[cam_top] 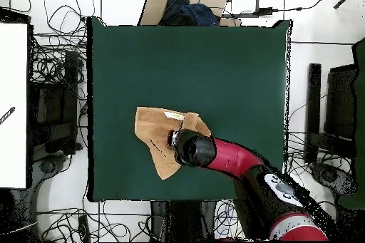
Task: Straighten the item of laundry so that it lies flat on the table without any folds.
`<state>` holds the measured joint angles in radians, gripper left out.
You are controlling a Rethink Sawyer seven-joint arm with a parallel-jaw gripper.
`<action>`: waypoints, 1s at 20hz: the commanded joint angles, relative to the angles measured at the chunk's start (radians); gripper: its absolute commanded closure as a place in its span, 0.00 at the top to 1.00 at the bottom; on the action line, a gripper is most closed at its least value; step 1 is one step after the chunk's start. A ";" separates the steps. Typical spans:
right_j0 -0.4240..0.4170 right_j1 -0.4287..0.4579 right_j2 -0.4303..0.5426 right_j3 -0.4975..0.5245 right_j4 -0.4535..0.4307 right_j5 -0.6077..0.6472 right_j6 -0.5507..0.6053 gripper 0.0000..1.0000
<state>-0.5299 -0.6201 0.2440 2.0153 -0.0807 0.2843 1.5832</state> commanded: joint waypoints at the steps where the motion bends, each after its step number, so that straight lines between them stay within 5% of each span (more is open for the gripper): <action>1: 0.004 0.031 0.082 -0.083 0.031 0.085 0.089 1.00; 20: 0.010 0.042 0.083 -0.196 -0.025 0.200 0.009 1.00</action>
<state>-0.5288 -0.6039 0.2449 1.9219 -0.0811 0.4262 1.5832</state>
